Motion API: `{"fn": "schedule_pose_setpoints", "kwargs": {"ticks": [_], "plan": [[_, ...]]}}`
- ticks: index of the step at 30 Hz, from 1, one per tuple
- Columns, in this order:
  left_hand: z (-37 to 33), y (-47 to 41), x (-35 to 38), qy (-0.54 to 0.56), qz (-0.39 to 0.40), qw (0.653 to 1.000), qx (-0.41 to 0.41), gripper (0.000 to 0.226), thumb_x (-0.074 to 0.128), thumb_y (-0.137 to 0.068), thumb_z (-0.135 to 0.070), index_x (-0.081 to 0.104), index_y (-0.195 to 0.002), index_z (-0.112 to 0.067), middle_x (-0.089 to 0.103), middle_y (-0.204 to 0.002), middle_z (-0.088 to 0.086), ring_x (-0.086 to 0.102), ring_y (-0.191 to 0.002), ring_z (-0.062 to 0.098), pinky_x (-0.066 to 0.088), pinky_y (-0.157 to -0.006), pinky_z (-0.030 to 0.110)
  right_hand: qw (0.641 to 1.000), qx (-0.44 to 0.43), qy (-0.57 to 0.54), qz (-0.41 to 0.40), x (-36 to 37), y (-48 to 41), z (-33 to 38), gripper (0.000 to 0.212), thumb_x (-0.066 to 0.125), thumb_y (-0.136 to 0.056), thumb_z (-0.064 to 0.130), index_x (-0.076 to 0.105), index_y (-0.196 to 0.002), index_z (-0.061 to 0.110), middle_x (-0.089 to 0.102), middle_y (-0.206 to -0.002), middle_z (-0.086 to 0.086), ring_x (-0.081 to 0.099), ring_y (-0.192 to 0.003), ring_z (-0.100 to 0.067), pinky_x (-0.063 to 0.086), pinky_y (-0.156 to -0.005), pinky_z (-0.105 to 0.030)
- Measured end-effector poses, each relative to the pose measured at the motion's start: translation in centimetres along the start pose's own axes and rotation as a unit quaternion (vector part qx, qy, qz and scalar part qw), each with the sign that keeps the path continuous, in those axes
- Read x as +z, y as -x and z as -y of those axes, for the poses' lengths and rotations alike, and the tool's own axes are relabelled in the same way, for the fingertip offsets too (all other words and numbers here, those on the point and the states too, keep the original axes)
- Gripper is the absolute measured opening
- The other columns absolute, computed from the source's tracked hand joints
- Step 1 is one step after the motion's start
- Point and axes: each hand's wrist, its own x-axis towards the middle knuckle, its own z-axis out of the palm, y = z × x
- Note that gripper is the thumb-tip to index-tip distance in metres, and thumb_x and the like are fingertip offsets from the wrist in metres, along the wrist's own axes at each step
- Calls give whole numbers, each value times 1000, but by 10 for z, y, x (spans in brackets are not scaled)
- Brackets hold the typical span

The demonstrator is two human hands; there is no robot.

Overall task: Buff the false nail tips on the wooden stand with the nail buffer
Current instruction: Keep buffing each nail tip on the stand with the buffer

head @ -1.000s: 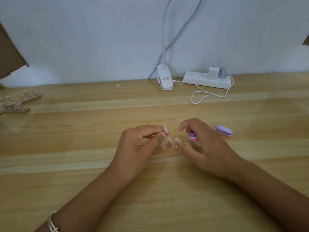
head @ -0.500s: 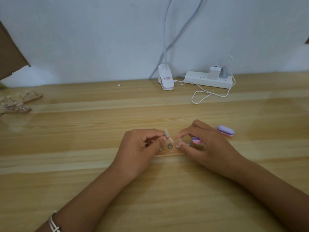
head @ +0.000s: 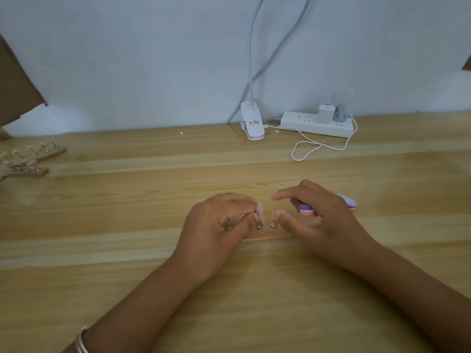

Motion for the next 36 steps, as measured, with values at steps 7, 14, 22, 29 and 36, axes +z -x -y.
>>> {"fn": "schedule_pose_setpoints", "kwargs": {"ticks": [7,14,22,29,36], "plan": [[-5,-1,1,-34,32,998,40,13,67,-86,-27,78,-92,-27,69,-97,-19,58,-96,-2,40,-90,29,990,-11,-138,20,1,-1,9,11,70,-90,24,73,-98,31,46,-73,15,51,-70,-3,36,-74,-8],[-4,-2,-1,-55,52,996,39,14,61,-90,-28,75,-87,-27,69,-86,-17,59,-89,1,42,-87,36,974,28,-220,50,-5,-2,13,8,70,-86,28,74,-84,21,51,-70,13,50,-68,-6,38,-72,-11],[-5,-2,0,-32,57,995,73,14,62,-91,-21,75,-89,-18,71,-82,-12,64,-81,6,46,-79,38,960,59,-265,69,-8,-2,12,9,73,-81,29,77,-82,22,51,-67,4,47,-64,-9,39,-69,-16],[-7,-2,1,9,48,995,92,14,63,-91,-17,76,-88,-14,72,-80,-10,67,-77,5,47,-76,24,960,71,-262,65,-7,-3,11,5,80,-79,31,76,-81,29,50,-69,4,47,-66,-10,40,-70,-18],[-4,0,3,58,64,992,93,21,58,-95,-20,74,-98,-8,73,-90,-4,67,-83,11,50,-75,33,900,141,-378,166,-14,-5,13,7,72,-86,24,73,-79,24,60,-72,-8,55,-75,-18,44,-74,-26]]}}
